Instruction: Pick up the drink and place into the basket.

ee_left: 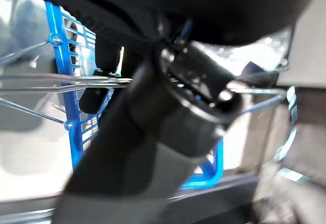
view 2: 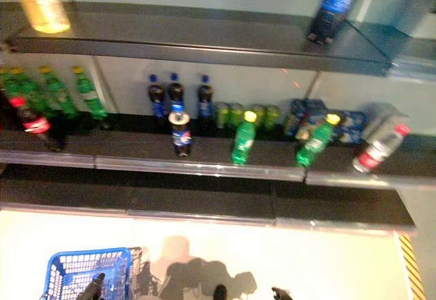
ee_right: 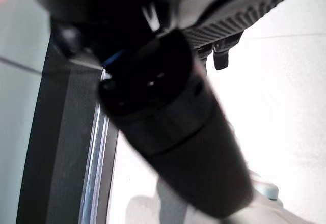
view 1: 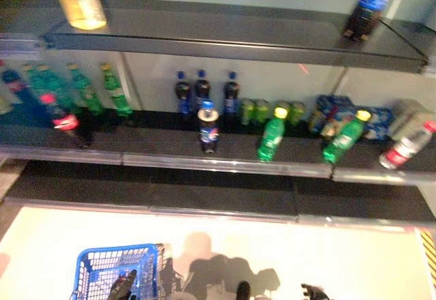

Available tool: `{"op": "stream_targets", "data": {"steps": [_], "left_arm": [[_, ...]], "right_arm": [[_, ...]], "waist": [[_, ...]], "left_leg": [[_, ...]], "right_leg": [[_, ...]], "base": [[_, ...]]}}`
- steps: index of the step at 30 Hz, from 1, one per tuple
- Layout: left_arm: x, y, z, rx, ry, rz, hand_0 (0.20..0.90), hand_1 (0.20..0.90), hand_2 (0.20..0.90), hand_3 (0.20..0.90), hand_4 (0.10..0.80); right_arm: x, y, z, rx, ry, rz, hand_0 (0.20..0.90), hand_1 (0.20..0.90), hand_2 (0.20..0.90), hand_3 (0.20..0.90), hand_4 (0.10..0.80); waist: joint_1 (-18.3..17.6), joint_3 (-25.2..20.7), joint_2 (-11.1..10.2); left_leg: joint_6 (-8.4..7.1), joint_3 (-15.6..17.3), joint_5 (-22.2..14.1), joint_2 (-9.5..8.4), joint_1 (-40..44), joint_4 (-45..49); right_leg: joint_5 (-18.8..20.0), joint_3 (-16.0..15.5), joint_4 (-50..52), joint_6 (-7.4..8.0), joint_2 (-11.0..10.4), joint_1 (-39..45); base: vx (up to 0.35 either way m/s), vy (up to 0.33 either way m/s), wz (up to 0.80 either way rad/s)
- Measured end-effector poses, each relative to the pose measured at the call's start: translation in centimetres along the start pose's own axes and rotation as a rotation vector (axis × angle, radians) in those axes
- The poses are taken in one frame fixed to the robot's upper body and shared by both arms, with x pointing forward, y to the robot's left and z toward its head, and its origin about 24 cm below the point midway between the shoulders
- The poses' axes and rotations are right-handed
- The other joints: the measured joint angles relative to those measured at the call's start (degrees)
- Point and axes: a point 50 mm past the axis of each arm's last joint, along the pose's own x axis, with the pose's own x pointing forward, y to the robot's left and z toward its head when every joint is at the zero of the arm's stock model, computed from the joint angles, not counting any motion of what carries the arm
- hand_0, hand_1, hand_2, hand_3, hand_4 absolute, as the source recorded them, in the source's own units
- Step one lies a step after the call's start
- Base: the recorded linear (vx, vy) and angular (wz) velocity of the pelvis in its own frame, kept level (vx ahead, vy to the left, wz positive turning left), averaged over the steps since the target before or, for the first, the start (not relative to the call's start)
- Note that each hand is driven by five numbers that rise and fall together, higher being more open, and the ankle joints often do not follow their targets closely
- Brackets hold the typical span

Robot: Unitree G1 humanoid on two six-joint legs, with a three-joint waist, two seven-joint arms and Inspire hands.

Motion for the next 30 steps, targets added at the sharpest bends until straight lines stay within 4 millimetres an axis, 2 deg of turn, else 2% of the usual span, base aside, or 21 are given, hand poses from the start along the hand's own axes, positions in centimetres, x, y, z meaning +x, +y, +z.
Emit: {"op": "stream_targets", "data": {"steps": [1,2,4,7,9,10,12,13,15,17,18,19,20,21,22,23,24,26,27,28,30], "left_arm": [[-0.2,0.3,-0.9,0.019,0.025,-0.004,0.300,0.300,0.300,0.200,0.100],[-0.1,0.4,-0.7,0.026,0.027,-0.002,0.300,0.300,0.300,0.200,0.100],[0.2,1.1,0.7,0.047,-0.020,0.009,0.300,0.300,0.300,0.200,0.100],[0.3,0.6,1.1,0.059,-0.026,-0.012,0.300,0.300,0.300,0.200,0.100],[0.3,0.6,0.4,0.057,-0.004,-0.007,0.300,0.300,0.300,0.200,0.100],[0.1,0.1,-0.6,0.051,0.023,-0.013,0.300,0.300,0.300,0.200,0.100],[0.1,0.0,-0.9,0.035,0.030,-0.010,0.300,0.300,0.300,0.200,0.100],[0.3,-0.5,-0.2,0.000,0.017,-0.010,0.300,0.300,0.300,0.200,0.100],[0.5,0.0,0.6,0.012,0.002,0.000,0.300,0.300,0.300,0.200,0.100],[0.5,-1.3,0.9,0.018,-0.008,-0.034,0.300,0.300,0.300,0.200,0.100],[0.4,-1.6,1.0,0.038,-0.011,-0.047,0.300,0.300,0.300,0.200,0.100],[0.4,-1.7,1.0,0.036,-0.012,-0.044,0.300,0.300,0.300,0.200,0.100],[0.4,-1.8,1.1,0.027,-0.014,-0.033,0.300,0.300,0.300,0.200,0.100],[0.4,-1.8,1.1,0.024,-0.014,-0.028,0.300,0.300,0.300,0.200,0.100],[0.4,-1.7,1.2,0.020,-0.014,-0.020,0.300,0.300,0.300,0.200,0.100],[0.4,-0.9,1.5,0.006,-0.026,0.000,0.300,0.300,0.300,0.200,0.100],[0.5,-0.7,2.1,0.004,-0.042,0.000,0.300,0.300,0.300,0.200,0.100],[0.3,-0.9,1.6,-0.032,-0.052,0.008,0.300,0.300,0.300,0.200,0.100],[0.3,-1.1,1.8,-0.035,-0.057,0.002,0.300,0.300,0.300,0.200,0.100],[0.5,-1.7,2.5,-0.034,-0.070,-0.011,0.300,0.300,0.300,0.200,0.100],[0.5,-2.9,4.1,-0.016,-0.114,-0.066,0.300,0.300,0.300,0.200,0.100]], "right_arm": [[-0.1,-0.6,-0.3,0.016,0.001,-0.020,0.900,0.900,0.900,0.900,0.800],[-0.1,-0.2,-0.3,0.017,0.008,-0.009,0.900,0.900,0.900,0.900,0.800],[-0.2,1.2,-0.7,0.043,0.034,0.024,0.900,0.900,0.900,0.900,0.800],[0.0,1.0,-0.5,0.045,0.055,0.008,0.900,0.900,0.900,0.900,0.800],[0.2,0.6,-0.3,0.034,0.062,-0.006,0.900,0.900,0.900,0.900,0.800],[0.2,0.5,-0.3,0.023,0.063,-0.011,0.900,0.900,0.900,0.900,0.800],[0.3,0.3,0.1,0.022,0.050,-0.022,0.900,0.900,0.900,0.900,0.800],[0.3,0.0,0.7,0.022,0.011,-0.029,0.900,0.900,0.900,0.900,0.800],[0.2,0.9,1.0,0.009,-0.011,-0.004,0.900,0.900,0.900,0.900,0.800],[0.2,1.0,0.6,0.009,0.003,-0.012,0.900,0.900,0.900,0.900,0.800],[0.2,0.4,0.2,0.004,0.021,-0.036,0.900,0.900,0.900,0.900,0.800],[0.2,0.3,0.1,0.002,0.030,-0.046,0.900,0.900,0.900,0.900,0.800],[0.3,-0.2,0.0,0.001,0.038,-0.065,0.900,0.900,0.900,0.900,0.800],[0.3,-0.3,-0.1,-0.003,0.043,-0.069,0.900,0.900,0.900,0.900,0.800],[0.3,-0.5,-0.2,-0.020,0.046,-0.071,0.900,0.900,0.900,0.900,0.800],[0.2,-0.2,-0.3,-0.061,0.053,-0.056,0.900,0.900,0.900,0.900,0.800],[0.1,0.5,-0.4,-0.077,0.054,-0.036,0.900,0.900,0.900,0.900,0.800],[0.1,0.3,0.0,-0.138,0.029,-0.011,0.900,0.900,0.900,0.900,0.800],[0.1,-0.1,0.1,-0.145,0.024,-0.014,0.900,0.900,0.900,0.900,0.800],[0.0,0.2,0.0,-0.127,0.021,-0.001,0.900,0.900,0.900,0.900,0.800],[-0.3,0.9,-0.6,-0.078,0.026,0.023,0.900,0.900,0.900,0.900,0.800]], "waist": [[0.01,0.57,2.10],[0.03,0.60,1.56],[-0.24,0.44,-0.52],[-0.33,0.95,0.73],[-0.10,1.81,1.62],[-0.14,2.10,1.86],[-0.45,2.47,1.98],[-1.44,3.80,1.49],[-2.50,3.01,0.15],[-2.96,2.75,-0.09],[-3.89,2.75,0.45],[-4.09,2.81,0.86],[-5.26,3.18,1.55],[-5.31,3.23,1.80],[-5.07,3.37,2.00],[-4.94,3.30,1.98],[-4.68,2.97,1.37],[-4.18,2.49,3.54],[-3.30,2.30,3.36],[-3.29,1.77,2.39],[-3.39,1.45,0.32]], "left_leg": [[4.65,2.58,-0.17,1.48,-1.76,0.67],[4.49,2.75,-0.20,1.94,-1.73,0.61],[3.23,0.99,0.56,1.13,-1.04,-1.38],[2.26,-1.18,1.15,0.81,0.15,-1.24],[3.32,-1.24,0.53,-0.19,0.70,-0.86],[5.29,-1.80,-0.40,-2.34,3.04,-2.29],[6.12,-1.62,-0.73,-1.51,4.48,-2.64],[5.71,-1.02,-3.13,-0.19,4.71,0.33],[5.06,-0.50,-3.28,0.91,5.76,-0.51],[3.73,-0.15,-2.54,1.18,5.95,-1.71],[3.03,-3.02,-2.13,1.14,5.55,-2.29],[2.81,-4.73,-2.05,1.24,5.50,-2.75],[1.50,-8.43,-2.26,1.87,5.79,-3.32],[0.77,-9.10,-2.67,2.53,6.31,-3.42],[-0.17,-8.89,-2.90,3.40,6.97,-3.50],[-1.46,-8.04,-3.65,6.38,8.76,-3.54],[-1.60,-7.50,-3.74,7.12,9.31,-3.46],[-2.13,-5.41,-1.64,13.56,9.50,-1.06],[-1.03,-4.89,0.38,14.43,8.32,0.39],[-2.98,-2.87,5.44,15.53,4.27,2.74],[-2.92,2.09,10.77,15.71,0.74,3.69]], "right_leg": [[0.21,-5.54,0.78,0.39,1.20,0.59],[-1.14,-5.73,3.28,0.80,1.14,-0.08],[-9.60,-6.26,11.71,2.20,0.00,-1.19],[-10.77,-6.55,11.42,-0.19,0.55,-0.52],[-10.89,-5.99,12.03,-0.17,0.47,0.18],[-11.96,-4.66,14.15,1.33,0.64,0.44],[-13.74,-3.89,23.66,8.07,-0.02,-3.00],[-10.94,-0.91,38.68,11.35,-1.02,-9.59],[-11.79,-0.15,40.67,10.22,-3.01,-11.31],[-12.25,1.73,32.33,9.56,-7.92,-11.14],[-11.62,5.22,23.29,9.96,-11.04,-9.56],[-10.40,6.62,19.14,10.49,-11.91,-8.81],[-7.12,8.03,12.52,13.35,-15.39,-7.56],[-4.46,8.22,9.12,13.77,-16.30,-7.04],[-2.71,7.80,6.72,13.86,-16.66,-5.73],[-2.13,3.91,5.82,13.85,-14.81,-3.26],[-1.39,2.49,5.87,13.13,-13.50,-2.14],[-2.89,1.52,7.73,9.96,-7.27,-0.98],[-3.15,0.44,7.74,9.04,-5.93,-0.70],[-2.68,-3.19,5.96,6.98,-5.47,0.45],[-1.85,-8.26,2.00,4.42,-5.75,3.15]], "base": [[0.197,-0.129,-0.30],[0.293,-0.148,-0.10],[0.259,-0.098,0.14],[0.291,-0.085,0.09],[0.202,-0.092,-0.17],[0.238,-0.156,-0.36],[0.224,-0.243,-0.34],[0.244,-0.373,-0.07],[0.202,-0.449,0.18],[0.153,-0.539,0.36],[0.157,-0.594,0.41],[0.136,-0.578,0.51],[0.114,-0.582,0.26],[0.127,-0.587,0.15],[0.139,-0.582,0.02],[0.130,-0.616,0.03],[0.092,-0.588,0.22],[0.049,-0.623,0.16],[-0.004,-0.534,0.31],[-0.027,-0.317,0.61],[0.015,-0.260,1.16]]}}
